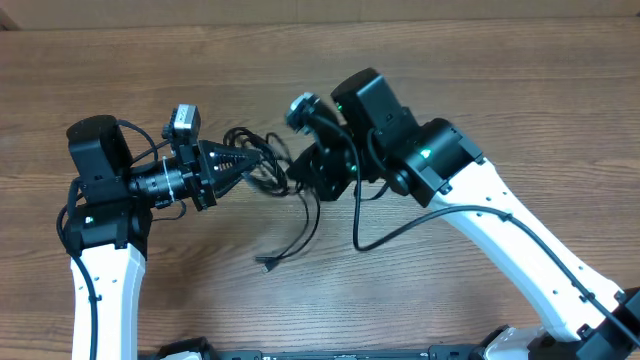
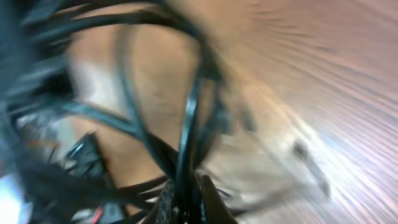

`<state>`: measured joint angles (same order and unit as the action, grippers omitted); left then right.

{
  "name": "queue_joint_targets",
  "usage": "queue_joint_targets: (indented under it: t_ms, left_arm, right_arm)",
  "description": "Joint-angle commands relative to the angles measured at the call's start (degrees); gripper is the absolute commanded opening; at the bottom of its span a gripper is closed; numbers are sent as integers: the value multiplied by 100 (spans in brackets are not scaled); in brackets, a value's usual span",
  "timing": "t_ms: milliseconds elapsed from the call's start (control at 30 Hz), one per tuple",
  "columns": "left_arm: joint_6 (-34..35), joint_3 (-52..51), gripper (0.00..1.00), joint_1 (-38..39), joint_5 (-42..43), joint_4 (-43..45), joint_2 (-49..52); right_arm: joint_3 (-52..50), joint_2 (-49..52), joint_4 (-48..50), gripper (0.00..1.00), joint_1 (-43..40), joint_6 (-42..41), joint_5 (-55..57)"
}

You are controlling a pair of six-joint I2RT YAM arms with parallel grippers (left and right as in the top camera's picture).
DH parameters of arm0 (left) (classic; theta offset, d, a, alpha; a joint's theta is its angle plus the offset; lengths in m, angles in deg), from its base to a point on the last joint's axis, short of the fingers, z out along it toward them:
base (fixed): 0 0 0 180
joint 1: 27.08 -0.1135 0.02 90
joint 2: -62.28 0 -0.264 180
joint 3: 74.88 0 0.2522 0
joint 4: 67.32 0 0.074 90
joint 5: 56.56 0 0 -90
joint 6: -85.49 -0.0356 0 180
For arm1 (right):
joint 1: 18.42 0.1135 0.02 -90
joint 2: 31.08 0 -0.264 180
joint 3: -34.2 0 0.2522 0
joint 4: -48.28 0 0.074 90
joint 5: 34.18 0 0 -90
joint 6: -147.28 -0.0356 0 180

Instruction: Untangle cables

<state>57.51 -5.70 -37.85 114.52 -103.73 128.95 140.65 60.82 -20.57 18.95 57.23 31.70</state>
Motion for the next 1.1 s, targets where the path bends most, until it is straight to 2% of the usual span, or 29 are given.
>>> queue_joint_targets:
  t_ms: [0, 300, 500, 633, 767, 800, 833, 867, 933, 1067]
  left_arm:
    - [37, 55, 10, -48, 588, 68, -76]
    - [35, 55, 12, -59, 745, 79, -76]
    - [37, 55, 12, -61, 748, 201, -76]
    - [9, 55, 13, -61, 608, 203, -76]
    - [-186, 55, 15, -57, 269, 192, -76]
    - [-208, 55, 13, -57, 179, 186, -76]
    - [-208, 55, 7, -55, 83, 155, -76]
    - [-208, 55, 4, -50, -74, 35, -76]
    - [-208, 55, 4, -46, -457, -367, -76]
    - [-544, 55, 10, -2, -1010, -1084, -76]
  right_arm:
    - [26, 81, -122, 4, -490, -623, 1268]
    - [26, 81, -229, 4, -1032, -1226, 1954]
    - [26, 81, -398, 4, -1189, -1178, 1939]
    - [28, 81, -483, 4, -1154, -448, 870]
    - [28, 68, -415, 4, -1156, -393, 227]
    - [31, 57, -376, 4, -1156, -391, 42]
    - [31, 44, -332, 4, -1156, -391, -122]
    - [31, 24, -280, 4, -1154, -391, -289]
    - [31, -22, -146, 4, -1154, -385, -570]
    - [31, -72, 68, 4, -1099, -149, -957]
